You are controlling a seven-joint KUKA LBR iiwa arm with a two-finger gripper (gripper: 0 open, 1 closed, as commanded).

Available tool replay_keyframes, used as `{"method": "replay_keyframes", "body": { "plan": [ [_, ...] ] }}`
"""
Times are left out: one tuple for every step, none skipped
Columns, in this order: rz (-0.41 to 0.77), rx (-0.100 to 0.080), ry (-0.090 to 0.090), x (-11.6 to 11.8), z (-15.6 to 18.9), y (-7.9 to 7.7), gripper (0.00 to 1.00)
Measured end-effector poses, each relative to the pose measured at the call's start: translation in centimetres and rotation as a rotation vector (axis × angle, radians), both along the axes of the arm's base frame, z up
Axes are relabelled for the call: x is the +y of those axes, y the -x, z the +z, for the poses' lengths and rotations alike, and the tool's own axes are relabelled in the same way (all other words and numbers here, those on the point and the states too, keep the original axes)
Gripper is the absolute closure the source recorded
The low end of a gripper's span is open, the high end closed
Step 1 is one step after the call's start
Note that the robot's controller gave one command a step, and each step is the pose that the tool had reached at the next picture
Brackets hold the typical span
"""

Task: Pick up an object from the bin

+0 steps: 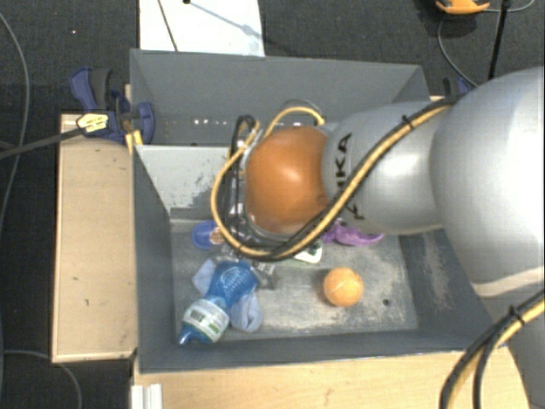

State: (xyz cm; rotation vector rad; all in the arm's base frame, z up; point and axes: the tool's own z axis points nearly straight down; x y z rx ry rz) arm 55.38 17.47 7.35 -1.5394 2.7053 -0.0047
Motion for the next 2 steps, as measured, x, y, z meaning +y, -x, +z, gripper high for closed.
{"method": "replay_keyframes", "body": {
  "plan": [
    [-0.002,0.001,0.000,-0.02,0.00,0.03,1.00],
    [-0.003,0.002,0.000,-0.03,-0.02,0.05,1.00]
  ]
}}
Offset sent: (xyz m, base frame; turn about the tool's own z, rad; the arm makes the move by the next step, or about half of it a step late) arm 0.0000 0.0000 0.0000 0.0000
